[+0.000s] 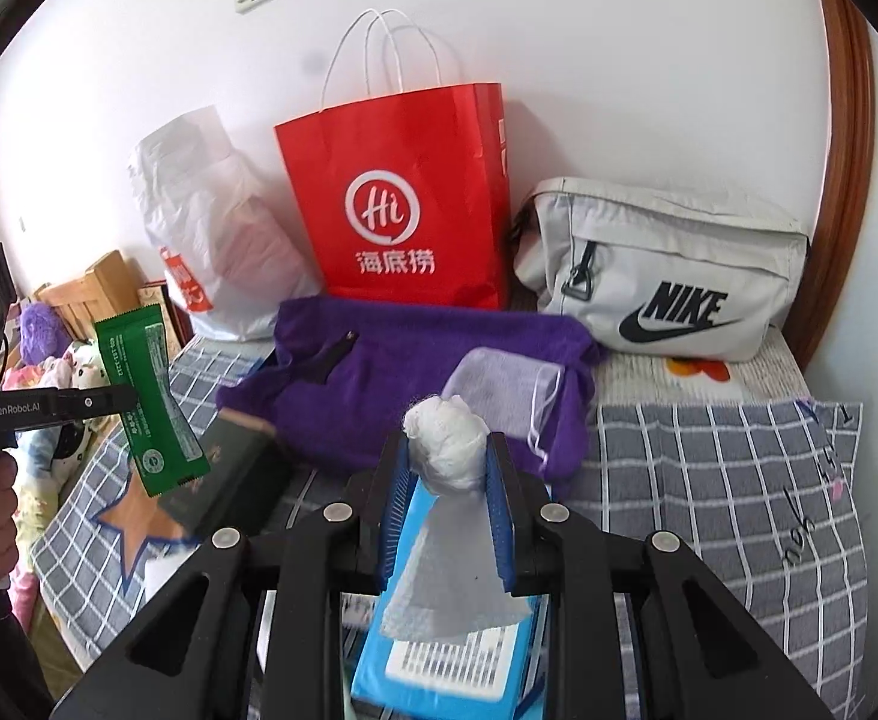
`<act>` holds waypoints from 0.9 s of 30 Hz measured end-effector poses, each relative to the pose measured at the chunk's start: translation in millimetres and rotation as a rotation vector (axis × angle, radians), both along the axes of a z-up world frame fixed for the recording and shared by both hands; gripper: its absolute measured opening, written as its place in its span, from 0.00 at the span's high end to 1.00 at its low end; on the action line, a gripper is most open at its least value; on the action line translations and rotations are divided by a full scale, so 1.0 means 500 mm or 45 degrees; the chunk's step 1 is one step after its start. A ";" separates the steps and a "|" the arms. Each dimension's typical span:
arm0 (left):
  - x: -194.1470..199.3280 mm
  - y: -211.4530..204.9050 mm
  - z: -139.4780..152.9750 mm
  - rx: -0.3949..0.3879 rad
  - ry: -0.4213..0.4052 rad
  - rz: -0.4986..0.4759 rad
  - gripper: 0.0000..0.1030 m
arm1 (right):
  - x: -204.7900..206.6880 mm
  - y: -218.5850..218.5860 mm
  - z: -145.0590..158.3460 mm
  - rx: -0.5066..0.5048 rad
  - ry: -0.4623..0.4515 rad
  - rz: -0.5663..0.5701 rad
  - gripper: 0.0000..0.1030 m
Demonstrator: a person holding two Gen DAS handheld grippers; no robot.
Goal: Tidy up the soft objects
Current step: 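Carry the white cloth and green packet toward the purple towel with both tools, then open the left tool to drop the green packet while the right releases the cloth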
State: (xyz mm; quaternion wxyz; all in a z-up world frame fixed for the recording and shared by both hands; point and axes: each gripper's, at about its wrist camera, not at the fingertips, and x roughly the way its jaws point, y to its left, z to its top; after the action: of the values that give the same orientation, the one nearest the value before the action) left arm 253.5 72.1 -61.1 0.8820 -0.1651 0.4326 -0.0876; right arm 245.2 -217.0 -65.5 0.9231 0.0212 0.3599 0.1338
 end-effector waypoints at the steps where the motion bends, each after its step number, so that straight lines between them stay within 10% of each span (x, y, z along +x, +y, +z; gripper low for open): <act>1: 0.012 0.001 0.001 0.002 -0.001 0.002 0.94 | 0.010 0.001 0.001 0.001 -0.003 0.001 0.75; 27: 0.273 -0.046 -0.097 -0.021 0.158 -0.083 0.94 | 0.281 0.008 -0.106 0.055 0.121 0.009 0.75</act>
State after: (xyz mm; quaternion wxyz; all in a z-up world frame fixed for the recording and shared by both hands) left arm 390.2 49.1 -109.6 0.8488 -0.1632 0.4908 -0.1096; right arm 385.9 -212.9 -118.5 0.9038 0.0461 0.4005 0.1435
